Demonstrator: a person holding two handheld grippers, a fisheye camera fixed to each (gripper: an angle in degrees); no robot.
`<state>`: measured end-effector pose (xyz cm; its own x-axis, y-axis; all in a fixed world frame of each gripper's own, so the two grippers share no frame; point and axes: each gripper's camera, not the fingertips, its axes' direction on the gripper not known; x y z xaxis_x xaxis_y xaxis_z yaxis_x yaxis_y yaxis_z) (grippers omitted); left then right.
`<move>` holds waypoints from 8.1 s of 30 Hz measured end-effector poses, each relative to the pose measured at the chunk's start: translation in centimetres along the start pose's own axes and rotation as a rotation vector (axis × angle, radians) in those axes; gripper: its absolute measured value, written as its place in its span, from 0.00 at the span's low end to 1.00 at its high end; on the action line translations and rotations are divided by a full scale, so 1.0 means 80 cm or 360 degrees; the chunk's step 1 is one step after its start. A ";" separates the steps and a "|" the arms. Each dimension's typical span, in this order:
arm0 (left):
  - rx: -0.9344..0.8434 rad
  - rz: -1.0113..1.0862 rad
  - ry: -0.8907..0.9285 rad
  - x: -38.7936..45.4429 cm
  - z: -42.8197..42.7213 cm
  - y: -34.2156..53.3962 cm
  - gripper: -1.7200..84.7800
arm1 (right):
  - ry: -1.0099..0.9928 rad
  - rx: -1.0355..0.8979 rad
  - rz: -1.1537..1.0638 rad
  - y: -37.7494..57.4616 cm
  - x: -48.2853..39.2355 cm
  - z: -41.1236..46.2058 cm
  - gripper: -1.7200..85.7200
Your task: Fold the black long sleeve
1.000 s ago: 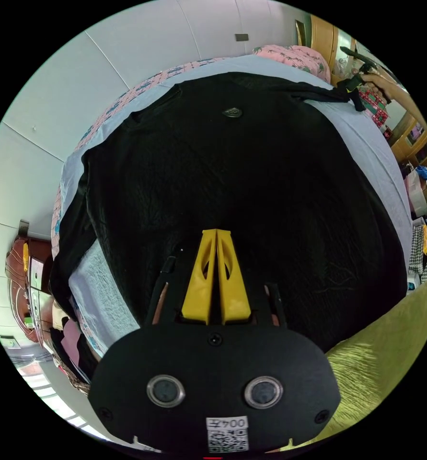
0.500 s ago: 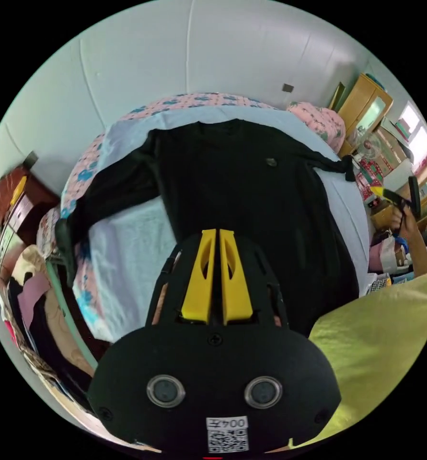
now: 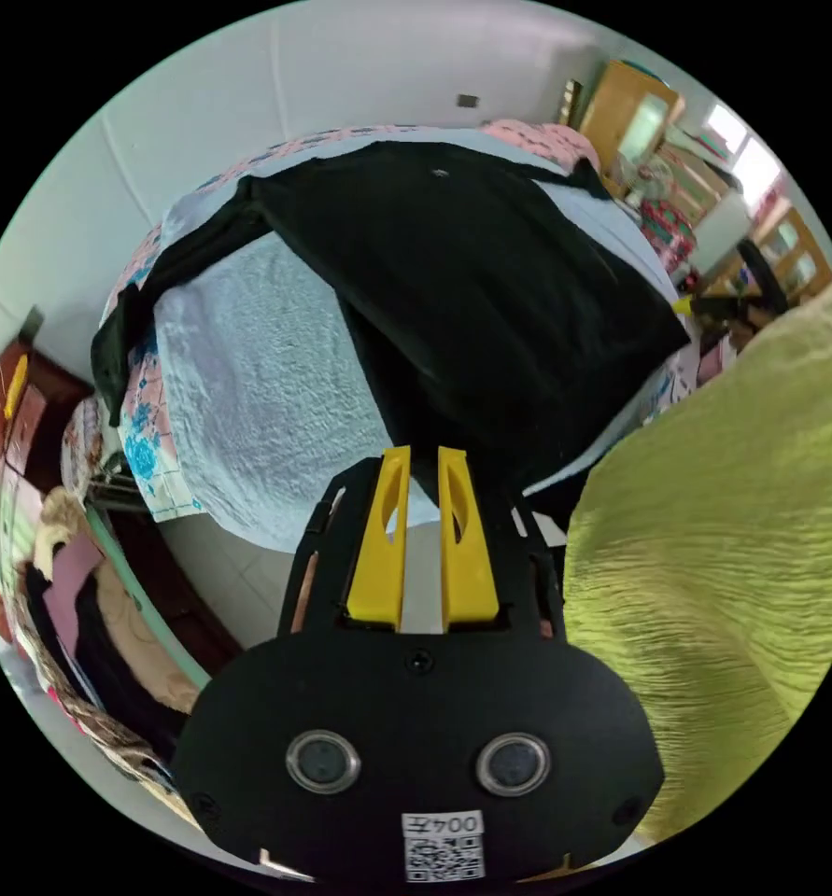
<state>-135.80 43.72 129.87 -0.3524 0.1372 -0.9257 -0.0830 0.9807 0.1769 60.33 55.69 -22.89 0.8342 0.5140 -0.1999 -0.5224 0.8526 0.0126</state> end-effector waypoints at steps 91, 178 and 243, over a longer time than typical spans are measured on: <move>-0.0041 -0.0552 -0.0036 0.017 -0.183 -0.002 0.03 | 0.1055 -0.0542 -0.0267 0.140 -0.074 0.438 0.02; 0.0097 -0.0854 0.1243 -0.343 -0.196 0.241 0.04 | -0.0494 0.0371 0.0513 0.207 0.344 -0.095 0.11; -0.0217 0.0232 -0.0163 0.054 0.203 -0.336 0.02 | -0.0010 -0.0152 -0.0263 -0.409 0.456 0.226 0.05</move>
<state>-119.93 20.20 115.71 -0.2741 0.2961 -0.9150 -0.1657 0.9226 0.3482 111.08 48.26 -12.90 0.9109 0.3689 -0.1851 -0.3926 0.9127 -0.1132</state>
